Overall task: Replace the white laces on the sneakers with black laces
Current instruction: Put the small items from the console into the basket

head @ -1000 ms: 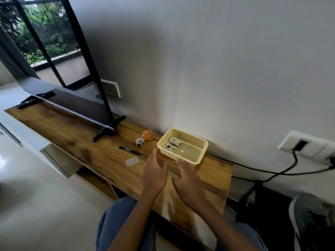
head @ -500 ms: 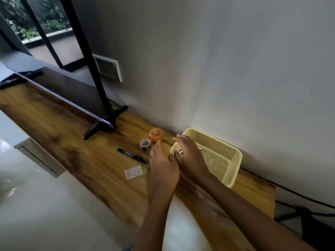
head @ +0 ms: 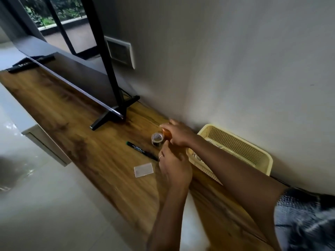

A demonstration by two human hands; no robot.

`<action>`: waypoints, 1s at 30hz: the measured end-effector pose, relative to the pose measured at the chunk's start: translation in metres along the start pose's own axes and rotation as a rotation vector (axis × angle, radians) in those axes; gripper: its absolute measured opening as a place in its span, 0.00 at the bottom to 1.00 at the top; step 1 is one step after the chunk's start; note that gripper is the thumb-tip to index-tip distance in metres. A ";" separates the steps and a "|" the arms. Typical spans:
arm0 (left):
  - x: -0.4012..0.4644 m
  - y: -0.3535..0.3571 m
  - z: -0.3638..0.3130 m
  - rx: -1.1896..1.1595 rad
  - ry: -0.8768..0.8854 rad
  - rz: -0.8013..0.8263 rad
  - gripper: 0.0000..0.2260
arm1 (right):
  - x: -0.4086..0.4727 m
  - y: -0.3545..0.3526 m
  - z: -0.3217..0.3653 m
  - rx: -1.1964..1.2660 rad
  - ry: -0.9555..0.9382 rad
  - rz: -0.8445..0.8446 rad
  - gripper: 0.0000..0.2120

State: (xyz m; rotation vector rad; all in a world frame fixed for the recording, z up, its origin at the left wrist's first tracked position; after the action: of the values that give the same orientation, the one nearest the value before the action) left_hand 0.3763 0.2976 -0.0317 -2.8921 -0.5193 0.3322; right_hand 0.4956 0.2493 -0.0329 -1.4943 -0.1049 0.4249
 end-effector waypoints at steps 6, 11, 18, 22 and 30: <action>0.002 -0.002 -0.002 0.012 -0.054 0.004 0.26 | -0.003 0.007 0.004 0.016 0.003 -0.135 0.20; -0.002 -0.003 0.001 0.071 0.003 0.053 0.27 | -0.037 -0.020 -0.009 0.197 0.094 -0.394 0.21; -0.014 0.011 0.000 0.135 0.071 0.212 0.28 | -0.132 -0.024 -0.088 0.218 0.381 -0.408 0.26; -0.019 0.023 -0.001 0.162 0.079 0.256 0.25 | -0.162 0.004 -0.099 0.251 0.416 -0.142 0.27; -0.027 0.034 -0.003 0.178 0.083 0.241 0.31 | -0.168 0.029 -0.089 0.279 0.293 -0.091 0.25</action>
State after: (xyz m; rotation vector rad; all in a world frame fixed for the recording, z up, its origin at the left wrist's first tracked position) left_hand 0.3635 0.2565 -0.0308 -2.7815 -0.1200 0.2745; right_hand 0.3637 0.1090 -0.0370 -1.2558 0.1143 0.1365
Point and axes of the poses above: each hand's wrist, its own x-axis towards the middle knuckle, its own y-axis out of the palm, z = x × y, the point moved 2 cm from there along x, towards the middle knuckle, and after that the axes turned 12 degrees about -x, right-handed, at the moved point
